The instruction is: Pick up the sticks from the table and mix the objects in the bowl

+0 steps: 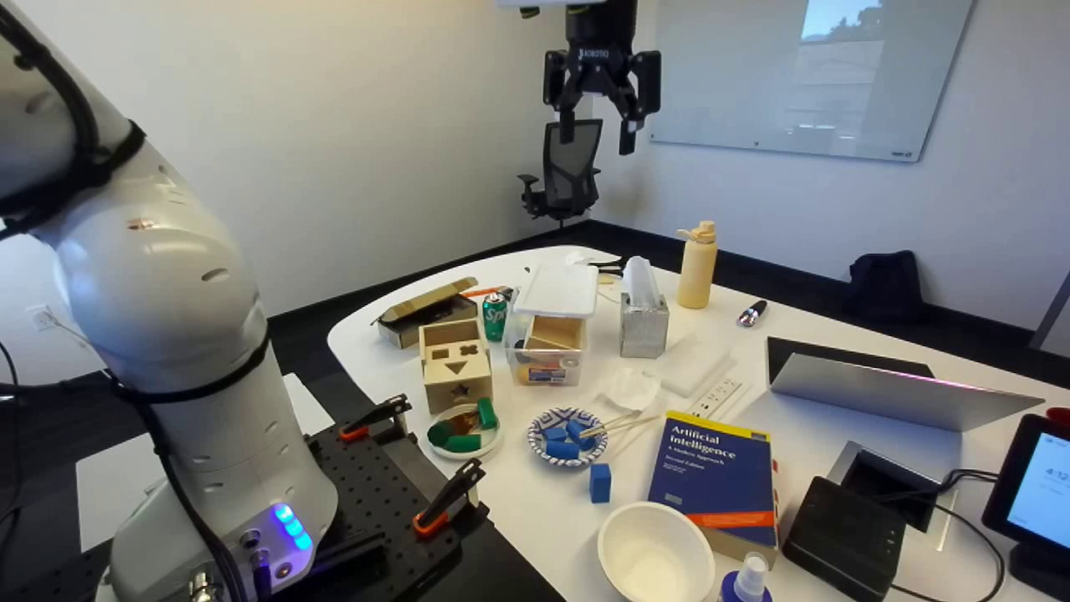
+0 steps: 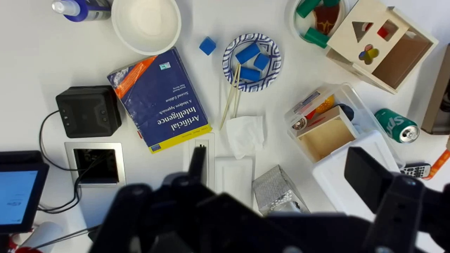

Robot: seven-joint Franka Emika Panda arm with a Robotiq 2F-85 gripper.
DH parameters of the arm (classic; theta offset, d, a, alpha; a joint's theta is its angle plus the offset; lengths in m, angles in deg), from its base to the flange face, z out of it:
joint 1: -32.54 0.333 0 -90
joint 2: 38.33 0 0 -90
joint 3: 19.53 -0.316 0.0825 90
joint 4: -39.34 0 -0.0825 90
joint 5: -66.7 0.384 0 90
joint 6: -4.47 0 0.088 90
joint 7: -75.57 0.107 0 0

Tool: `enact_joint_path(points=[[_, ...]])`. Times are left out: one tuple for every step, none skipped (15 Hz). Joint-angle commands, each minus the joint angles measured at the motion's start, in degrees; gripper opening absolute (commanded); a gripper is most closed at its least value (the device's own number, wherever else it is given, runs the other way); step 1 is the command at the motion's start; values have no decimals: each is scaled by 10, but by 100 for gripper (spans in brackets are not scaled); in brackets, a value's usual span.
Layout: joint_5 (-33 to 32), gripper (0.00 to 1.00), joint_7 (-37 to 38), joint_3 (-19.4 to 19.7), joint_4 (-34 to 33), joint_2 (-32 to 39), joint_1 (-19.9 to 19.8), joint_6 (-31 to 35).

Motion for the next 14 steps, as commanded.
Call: enact_joint_path(points=[[14,100,8,1,52,68,-11,89],[10,100,13,-3,71,90,-14,117],[11,100,17,-5,87,113,-14,145],[15,100,17,-6,103,140,-15,177],[25,100,17,-6,118,170,-14,210],[31,100,20,-9,132,201,-14,250],[32,100,26,-14,145,230,-14,288],[40,100,25,-19,154,260,-14,324],[44,100,25,-24,160,287,-15,360],[52,100,21,-29,162,319,-17,395],[61,100,16,-35,159,350,-21,425],[69,100,13,-42,154,378,-26,447],[78,100,9,-50,147,403,-33,464],[89,100,5,-61,140,425,-42,479]])
